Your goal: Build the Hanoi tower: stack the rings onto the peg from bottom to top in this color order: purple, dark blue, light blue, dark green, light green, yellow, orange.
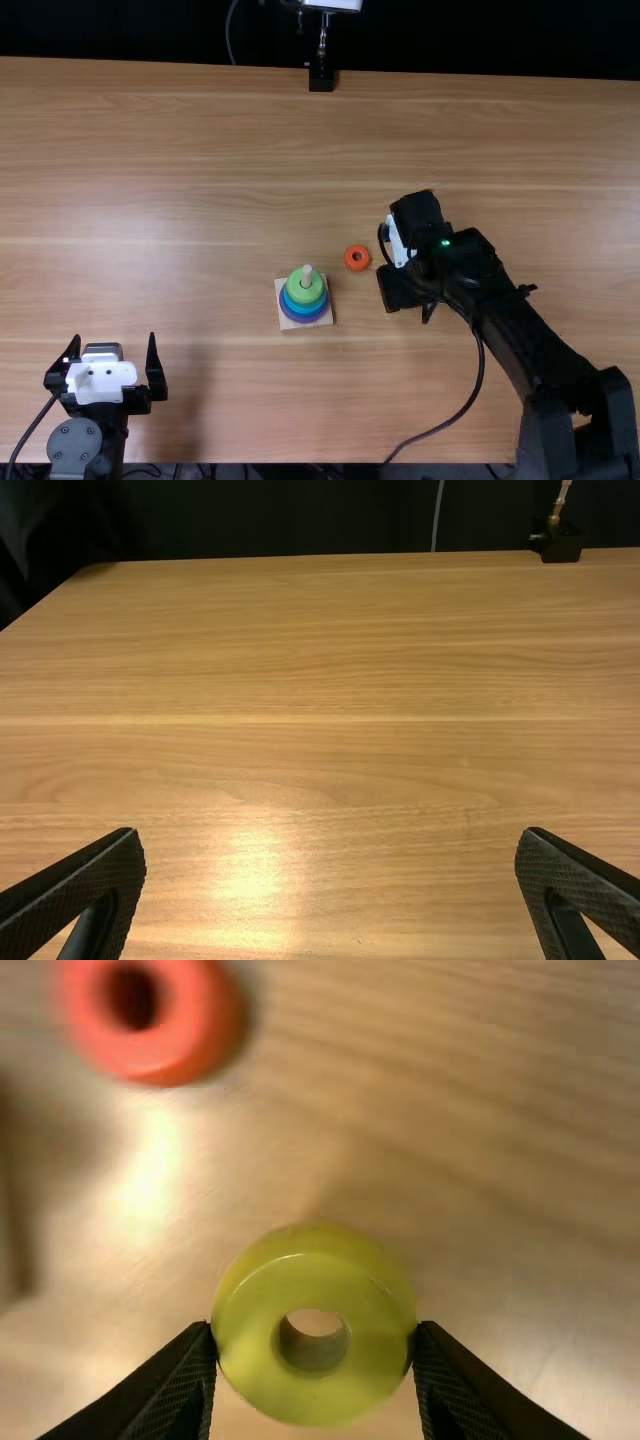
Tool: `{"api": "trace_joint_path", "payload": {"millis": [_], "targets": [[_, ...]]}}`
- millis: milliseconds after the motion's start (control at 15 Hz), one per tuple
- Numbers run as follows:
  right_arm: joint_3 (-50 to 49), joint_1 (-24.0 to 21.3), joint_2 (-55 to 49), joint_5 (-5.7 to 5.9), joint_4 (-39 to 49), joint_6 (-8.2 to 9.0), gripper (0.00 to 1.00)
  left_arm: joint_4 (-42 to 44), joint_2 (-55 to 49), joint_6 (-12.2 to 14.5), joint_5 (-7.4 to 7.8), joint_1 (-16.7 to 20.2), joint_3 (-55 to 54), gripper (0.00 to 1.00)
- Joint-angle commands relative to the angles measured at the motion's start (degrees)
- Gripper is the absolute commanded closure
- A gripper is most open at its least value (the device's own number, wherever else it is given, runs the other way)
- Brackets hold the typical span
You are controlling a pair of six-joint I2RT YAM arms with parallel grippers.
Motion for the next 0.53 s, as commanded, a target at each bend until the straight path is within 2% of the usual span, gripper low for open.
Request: {"api": "trace_joint_path", "payload": {"millis": [0, 467], "targets": [[5.1, 0.9, -3.0, -0.18, -2.4, -0.25, 1.0, -4.6, -0.7, 0.2, -0.03, 0.5, -5.9, 0.0], [24.7, 7.3, -3.0, -0.18, -15.6, -0.46, 1.0, -4.6, -0.7, 0.2, -0.03, 0.5, -5.9, 0.0]]}}
